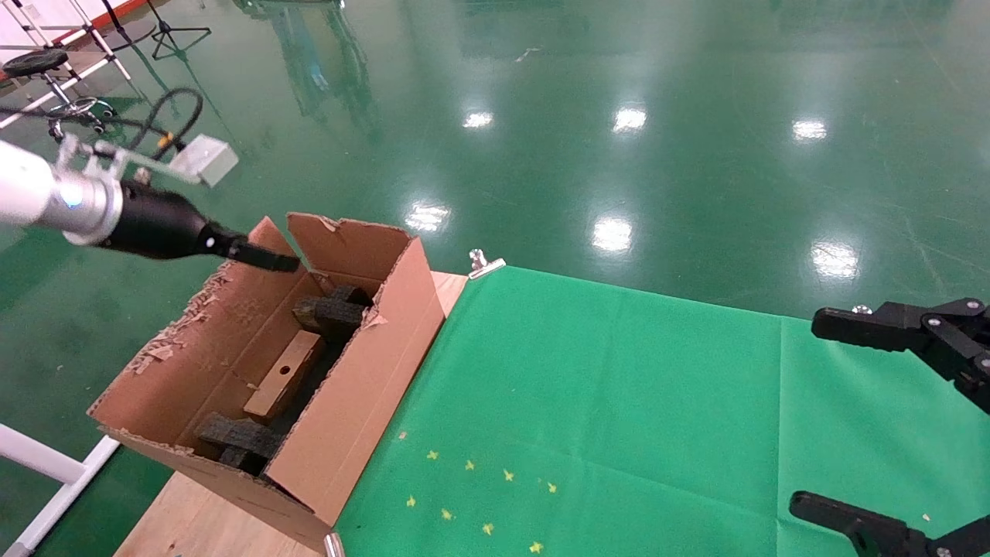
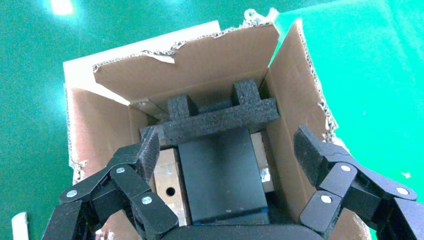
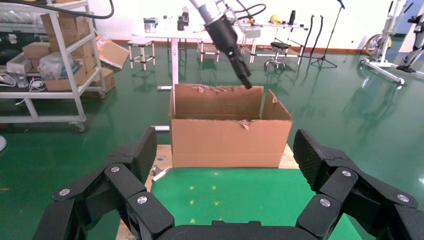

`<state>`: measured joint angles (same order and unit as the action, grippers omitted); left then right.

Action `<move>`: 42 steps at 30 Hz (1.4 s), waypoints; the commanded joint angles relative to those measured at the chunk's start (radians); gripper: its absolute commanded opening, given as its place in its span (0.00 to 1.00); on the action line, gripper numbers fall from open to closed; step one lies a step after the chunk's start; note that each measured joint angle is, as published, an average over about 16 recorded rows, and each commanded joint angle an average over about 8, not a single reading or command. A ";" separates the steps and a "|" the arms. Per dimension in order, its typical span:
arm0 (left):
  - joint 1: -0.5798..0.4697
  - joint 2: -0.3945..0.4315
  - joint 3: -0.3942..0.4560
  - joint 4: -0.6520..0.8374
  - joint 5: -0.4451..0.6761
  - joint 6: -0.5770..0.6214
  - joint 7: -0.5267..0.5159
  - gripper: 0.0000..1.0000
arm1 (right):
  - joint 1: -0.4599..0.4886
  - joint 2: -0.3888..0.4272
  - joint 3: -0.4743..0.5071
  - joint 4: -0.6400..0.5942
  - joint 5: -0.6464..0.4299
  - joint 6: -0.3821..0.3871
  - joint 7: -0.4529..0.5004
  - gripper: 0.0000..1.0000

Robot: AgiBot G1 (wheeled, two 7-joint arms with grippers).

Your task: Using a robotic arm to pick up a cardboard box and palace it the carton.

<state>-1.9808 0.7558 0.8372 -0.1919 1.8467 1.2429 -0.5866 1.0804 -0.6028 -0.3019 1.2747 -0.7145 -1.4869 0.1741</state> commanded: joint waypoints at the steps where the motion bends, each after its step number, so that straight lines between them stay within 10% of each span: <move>1: -0.020 -0.006 -0.006 -0.028 -0.011 0.038 0.004 1.00 | 0.000 0.000 0.000 0.000 0.000 0.000 0.000 1.00; 13: 0.017 -0.012 -0.027 -0.065 -0.053 0.045 0.018 1.00 | 0.000 0.000 0.000 0.000 0.000 0.000 0.000 1.00; 42: 0.459 -0.078 -0.291 -0.576 -0.582 0.148 0.208 1.00 | 0.001 0.000 -0.001 -0.001 0.001 0.000 -0.001 1.00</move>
<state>-1.5216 0.6779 0.5463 -0.7679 1.2648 1.3913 -0.3790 1.0809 -0.6024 -0.3034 1.2739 -0.7134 -1.4864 0.1732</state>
